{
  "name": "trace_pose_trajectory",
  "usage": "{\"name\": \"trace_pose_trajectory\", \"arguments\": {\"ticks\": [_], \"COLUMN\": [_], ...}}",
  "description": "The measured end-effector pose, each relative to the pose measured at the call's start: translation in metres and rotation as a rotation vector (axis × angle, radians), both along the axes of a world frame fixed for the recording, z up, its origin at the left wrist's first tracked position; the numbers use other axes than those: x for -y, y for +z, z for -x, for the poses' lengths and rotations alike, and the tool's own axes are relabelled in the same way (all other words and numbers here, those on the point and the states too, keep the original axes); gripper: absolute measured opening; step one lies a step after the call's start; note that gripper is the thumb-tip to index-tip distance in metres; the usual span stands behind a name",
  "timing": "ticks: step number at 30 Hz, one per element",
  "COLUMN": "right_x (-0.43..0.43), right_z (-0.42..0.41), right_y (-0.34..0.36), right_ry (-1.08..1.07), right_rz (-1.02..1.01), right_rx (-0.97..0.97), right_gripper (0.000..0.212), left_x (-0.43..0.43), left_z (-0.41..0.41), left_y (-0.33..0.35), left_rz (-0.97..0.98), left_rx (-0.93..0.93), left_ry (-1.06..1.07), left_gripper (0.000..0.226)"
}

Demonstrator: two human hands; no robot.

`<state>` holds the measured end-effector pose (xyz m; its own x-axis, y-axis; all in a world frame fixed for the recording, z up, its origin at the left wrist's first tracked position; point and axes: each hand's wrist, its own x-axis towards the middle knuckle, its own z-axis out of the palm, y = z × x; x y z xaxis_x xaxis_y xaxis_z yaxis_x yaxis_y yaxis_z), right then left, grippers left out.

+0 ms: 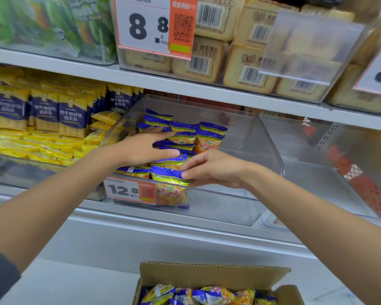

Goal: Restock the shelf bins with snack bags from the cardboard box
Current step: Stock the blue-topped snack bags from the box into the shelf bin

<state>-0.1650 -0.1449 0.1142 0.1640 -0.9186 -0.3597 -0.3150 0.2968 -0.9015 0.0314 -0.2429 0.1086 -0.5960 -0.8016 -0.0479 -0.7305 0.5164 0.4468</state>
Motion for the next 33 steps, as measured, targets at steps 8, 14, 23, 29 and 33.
{"name": "trace_pose_trajectory", "arguments": {"ticks": [8,14,23,29,33], "right_x": [0.012,0.071,0.106,0.052,-0.024], "right_z": [0.010,0.054,0.071,0.059,0.044], "right_y": [0.002,-0.024,-0.064,-0.026,-0.011], "right_ry": [-0.141,-0.302,-0.213,-0.240,-0.236], "right_rz": [0.232,0.336,0.552,0.591,0.799], "right_rx": [-0.135,-0.896,-0.895,-0.955,-0.904], "right_gripper": [0.011,0.106,0.091,0.076,0.036], "left_x": [-0.007,0.008,0.025,-0.005,-0.066], "left_z": [-0.001,0.029,0.031,0.035,0.044], "left_y": [0.001,-0.007,-0.023,0.000,0.019], "left_rz": [0.031,0.081,0.115,0.145,0.268], "left_rx": [-0.022,0.033,0.123,-0.090,-0.252], "left_ry": [-0.036,0.008,0.019,0.027,0.043], "left_gripper": [0.070,0.061,0.069,0.060,0.023]}}
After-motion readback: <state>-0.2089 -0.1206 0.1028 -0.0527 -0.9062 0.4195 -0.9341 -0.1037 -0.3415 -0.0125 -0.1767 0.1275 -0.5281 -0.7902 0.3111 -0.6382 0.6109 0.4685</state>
